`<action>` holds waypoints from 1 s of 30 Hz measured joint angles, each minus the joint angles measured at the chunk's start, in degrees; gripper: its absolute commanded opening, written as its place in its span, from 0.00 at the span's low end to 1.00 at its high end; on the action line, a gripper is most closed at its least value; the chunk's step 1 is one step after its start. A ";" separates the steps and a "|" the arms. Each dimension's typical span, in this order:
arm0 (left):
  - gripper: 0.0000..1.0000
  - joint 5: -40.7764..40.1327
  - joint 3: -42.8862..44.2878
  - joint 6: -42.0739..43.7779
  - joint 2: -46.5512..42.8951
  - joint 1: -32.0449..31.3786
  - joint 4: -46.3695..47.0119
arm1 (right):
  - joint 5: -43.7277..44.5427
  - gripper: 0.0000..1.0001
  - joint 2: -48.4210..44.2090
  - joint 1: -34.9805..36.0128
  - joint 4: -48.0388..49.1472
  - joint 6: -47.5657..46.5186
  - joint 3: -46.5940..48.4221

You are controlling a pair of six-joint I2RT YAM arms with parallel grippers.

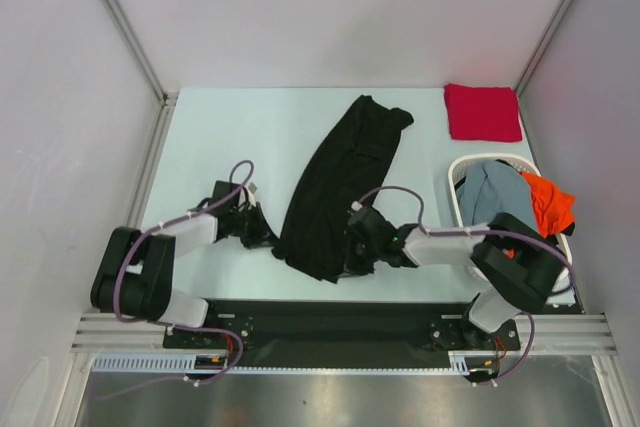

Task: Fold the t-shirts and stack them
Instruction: Fold the tshirt

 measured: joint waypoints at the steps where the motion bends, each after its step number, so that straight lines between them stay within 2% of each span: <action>1: 0.00 -0.04 -1.64 -1.27 -1.46 -0.76 0.68 | -0.17 0.06 -2.75 -0.02 -1.16 -1.14 -2.25; 5: 0.00 -2.08 -9.70 -9.05 -10.78 -9.01 2.89 | 0.28 0.09 -13.07 -0.31 -7.08 -5.16 -8.98; 10: 0.01 -5.01 -16.48 -16.57 -21.49 -15.74 2.45 | 2.10 0.15 -26.91 -0.37 -15.93 -6.38 -15.47; 12: 0.21 -5.66 -17.73 -18.73 -23.34 -18.32 2.34 | 2.95 0.19 -31.15 -0.37 -19.30 -6.14 -16.70; 13: 0.33 -5.84 -17.92 -19.56 -23.67 -19.45 2.34 | 3.37 0.31 -32.70 -0.37 -20.74 -6.08 -16.98; 16: 0.47 -6.27 -17.14 -20.61 -24.76 -21.27 1.36 | 4.72 0.53 -35.76 -0.94 -24.44 -6.29 -16.98; 17: 0.50 -6.64 -16.57 -20.35 -25.22 -21.46 0.15 | 5.29 0.56 -35.93 -1.46 -25.88 -6.75 -16.52; 19: 0.57 -9.09 -14.34 -19.43 -26.77 -21.73 -4.39 | 5.95 0.59 -34.62 -3.76 -29.03 -8.66 -14.21; 24: 0.58 -16.83 -2.58 -13.92 -28.46 -21.73 -16.50 | 6.86 0.62 -27.08 -12.39 -34.75 -15.78 -3.04; 27: 0.60 -21.29 9.94 -8.39 -22.69 -21.29 -19.54 | 6.73 0.63 -22.93 -19.30 -35.10 -20.74 4.70; 30: 0.60 -22.97 20.20 -2.25 -15.17 -19.45 -16.79 | 6.21 0.62 -18.05 -26.53 -33.33 -23.80 10.38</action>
